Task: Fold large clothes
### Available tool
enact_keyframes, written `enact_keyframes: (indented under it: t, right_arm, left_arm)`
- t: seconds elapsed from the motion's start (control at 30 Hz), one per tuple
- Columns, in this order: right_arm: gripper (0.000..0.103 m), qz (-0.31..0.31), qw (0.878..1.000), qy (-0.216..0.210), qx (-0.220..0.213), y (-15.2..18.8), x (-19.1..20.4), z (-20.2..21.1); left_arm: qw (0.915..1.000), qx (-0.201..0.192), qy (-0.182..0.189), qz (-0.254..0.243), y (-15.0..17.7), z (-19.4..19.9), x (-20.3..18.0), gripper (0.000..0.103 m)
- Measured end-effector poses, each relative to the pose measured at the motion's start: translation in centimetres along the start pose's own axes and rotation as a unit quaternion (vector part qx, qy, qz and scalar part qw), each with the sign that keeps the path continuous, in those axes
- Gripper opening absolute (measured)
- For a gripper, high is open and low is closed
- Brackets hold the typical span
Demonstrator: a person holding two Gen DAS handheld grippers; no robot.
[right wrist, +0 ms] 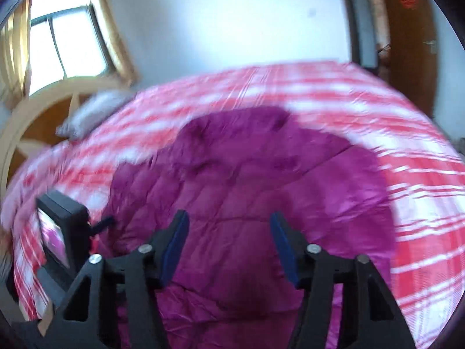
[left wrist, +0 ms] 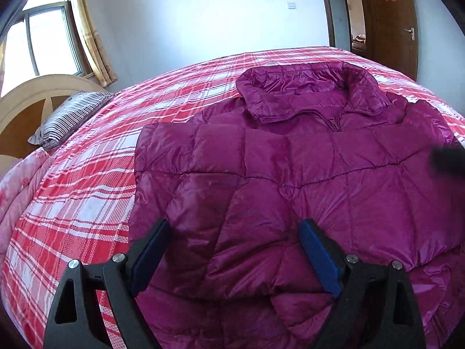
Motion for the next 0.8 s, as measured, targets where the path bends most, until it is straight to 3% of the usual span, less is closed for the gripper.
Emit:
enact_keyframes:
  t: [0.17,0.27,0.37,0.5,0.6,0.7,0.8]
  right_arm:
    - [0.052,0.000,0.998,0.023,0.051,3.3,-1.1,-4.7]
    - [0.052,0.019,0.999,0.030,0.033,4.7,-1.2,-5.0]
    - [0.052,0.020,0.999,0.032,0.030,4.7,-1.2,-4.7]
    - [0.052,0.023,0.999,0.035,0.026,4.8,-1.2,-4.8]
    - [0.052,0.024,0.999,0.036,0.023,5.1,-1.1,-4.6]
    - [0.053,0.024,0.999,0.038,0.020,5.1,-1.0,-4.6]
    - [0.053,0.025,0.999,0.041,0.017,5.3,-1.0,-4.5]
  left_arm:
    - [0.9979,-0.025,0.018,0.056,-0.3,1.6,2.5,0.091]
    - [0.9917,-0.052,0.021,0.115,-0.9,3.2,6.0,0.091]
    - [0.9842,-0.074,-0.015,0.160,-2.3,4.1,10.1,0.091]
    - [0.9750,-0.079,0.007,0.208,-4.7,4.1,13.0,0.091]
    - [0.9748,-0.078,0.034,0.206,-6.5,3.5,12.0,0.091]
    - [0.9788,-0.080,0.073,0.174,-7.2,2.7,8.9,0.091]
    - [0.9848,-0.056,0.095,0.134,-7.2,0.8,6.1,0.091]
Point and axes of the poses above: each gripper's, at about its wrist camera, not at the fingertips, and z roughly against the way its jaws point, x to its left, y to its underside, the point moved 3 cm from there along -z, roughly the way its jaws point, and after that the axes turned 6 degrees about z, right-handed, at the moved point
